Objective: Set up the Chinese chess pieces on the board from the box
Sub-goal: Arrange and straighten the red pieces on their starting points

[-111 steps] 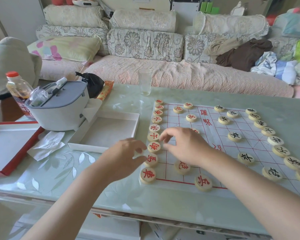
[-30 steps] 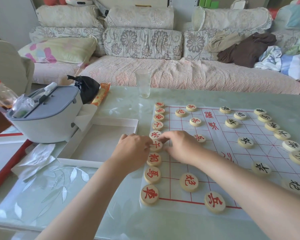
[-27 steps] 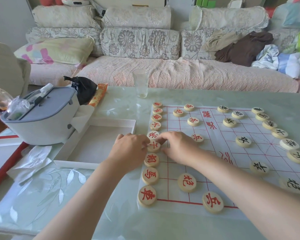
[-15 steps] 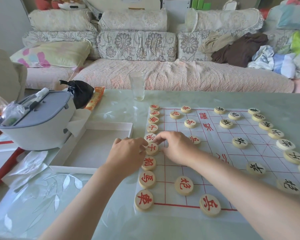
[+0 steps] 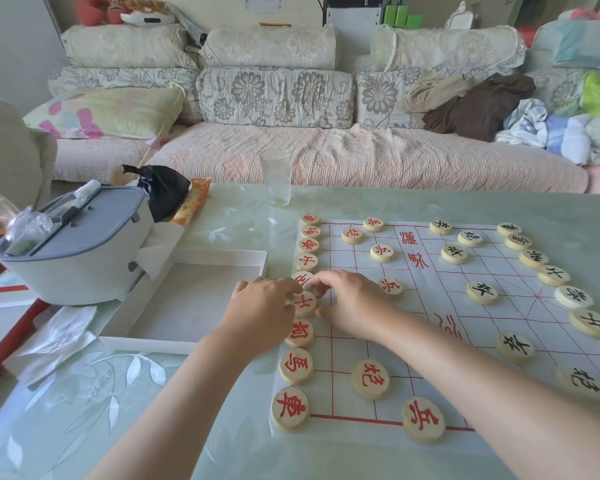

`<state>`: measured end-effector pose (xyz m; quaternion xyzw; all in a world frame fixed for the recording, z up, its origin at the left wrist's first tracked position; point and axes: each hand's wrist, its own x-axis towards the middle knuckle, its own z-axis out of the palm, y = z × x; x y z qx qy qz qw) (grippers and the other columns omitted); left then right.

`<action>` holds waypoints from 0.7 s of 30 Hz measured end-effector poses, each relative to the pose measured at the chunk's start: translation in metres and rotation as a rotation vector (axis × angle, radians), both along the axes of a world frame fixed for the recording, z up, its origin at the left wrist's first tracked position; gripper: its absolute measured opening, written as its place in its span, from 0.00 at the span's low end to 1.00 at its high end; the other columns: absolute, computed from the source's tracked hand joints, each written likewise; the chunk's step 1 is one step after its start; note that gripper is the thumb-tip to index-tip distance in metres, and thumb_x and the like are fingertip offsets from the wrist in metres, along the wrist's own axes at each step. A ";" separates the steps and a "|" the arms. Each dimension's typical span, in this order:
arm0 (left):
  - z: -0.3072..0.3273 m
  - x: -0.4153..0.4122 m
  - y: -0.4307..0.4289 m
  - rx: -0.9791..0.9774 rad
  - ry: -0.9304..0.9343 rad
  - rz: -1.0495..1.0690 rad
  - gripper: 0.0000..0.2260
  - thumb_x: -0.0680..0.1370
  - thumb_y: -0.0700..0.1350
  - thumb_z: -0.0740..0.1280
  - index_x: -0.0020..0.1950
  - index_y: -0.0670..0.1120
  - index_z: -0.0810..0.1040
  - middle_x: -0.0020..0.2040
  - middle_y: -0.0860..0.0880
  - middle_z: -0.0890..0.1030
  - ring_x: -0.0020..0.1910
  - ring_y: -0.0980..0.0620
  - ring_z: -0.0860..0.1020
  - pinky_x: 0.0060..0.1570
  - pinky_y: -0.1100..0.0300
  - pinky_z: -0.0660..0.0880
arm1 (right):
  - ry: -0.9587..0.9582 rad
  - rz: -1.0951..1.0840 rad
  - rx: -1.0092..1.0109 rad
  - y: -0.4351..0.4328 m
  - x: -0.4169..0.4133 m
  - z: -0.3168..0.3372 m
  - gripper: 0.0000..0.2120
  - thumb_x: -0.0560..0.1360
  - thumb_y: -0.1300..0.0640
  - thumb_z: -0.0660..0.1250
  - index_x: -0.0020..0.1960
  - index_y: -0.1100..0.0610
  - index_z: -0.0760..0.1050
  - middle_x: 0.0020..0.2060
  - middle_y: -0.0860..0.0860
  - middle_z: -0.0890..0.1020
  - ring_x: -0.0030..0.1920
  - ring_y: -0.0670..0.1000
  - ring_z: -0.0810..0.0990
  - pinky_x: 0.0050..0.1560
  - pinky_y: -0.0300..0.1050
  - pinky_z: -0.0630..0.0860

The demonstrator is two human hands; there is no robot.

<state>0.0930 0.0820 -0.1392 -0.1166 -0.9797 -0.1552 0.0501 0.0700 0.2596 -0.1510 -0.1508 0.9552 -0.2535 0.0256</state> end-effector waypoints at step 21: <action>-0.007 -0.011 -0.009 0.007 0.007 -0.028 0.16 0.78 0.45 0.62 0.63 0.60 0.74 0.57 0.61 0.79 0.60 0.55 0.70 0.54 0.60 0.58 | -0.004 0.107 -0.003 0.003 -0.011 -0.001 0.20 0.72 0.49 0.71 0.63 0.41 0.77 0.55 0.37 0.77 0.50 0.39 0.74 0.54 0.42 0.74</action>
